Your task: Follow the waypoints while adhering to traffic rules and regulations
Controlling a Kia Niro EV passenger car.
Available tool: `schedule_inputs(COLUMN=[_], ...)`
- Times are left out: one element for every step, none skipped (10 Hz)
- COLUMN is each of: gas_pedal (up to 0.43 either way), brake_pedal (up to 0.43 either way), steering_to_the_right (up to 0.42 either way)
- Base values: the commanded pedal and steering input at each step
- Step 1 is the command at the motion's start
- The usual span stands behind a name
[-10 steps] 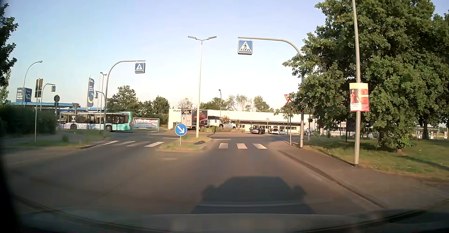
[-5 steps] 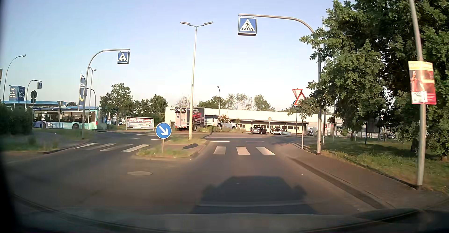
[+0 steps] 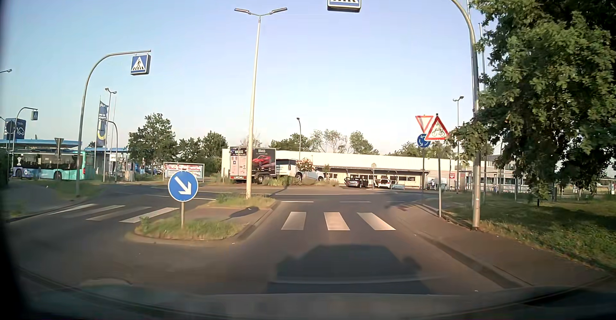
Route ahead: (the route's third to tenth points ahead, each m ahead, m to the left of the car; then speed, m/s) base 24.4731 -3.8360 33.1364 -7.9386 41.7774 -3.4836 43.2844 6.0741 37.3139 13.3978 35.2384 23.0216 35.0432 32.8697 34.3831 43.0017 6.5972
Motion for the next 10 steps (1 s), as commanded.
schedule_inputs(gas_pedal=[0.059, 0.059, 0.067, 0.067, 0.067, 0.067, 0.067, 0.059, 0.047, 0.039], brake_pedal=[0.03, 0.03, 0.03, 0.03, 0.03, 0.03, 0.03, 0.03, 0.03, 0.03], steering_to_the_right=[-0.008, -0.011, -0.011, -0.011, -0.011, -0.011, -0.01, -0.009, -0.003, 0.004])
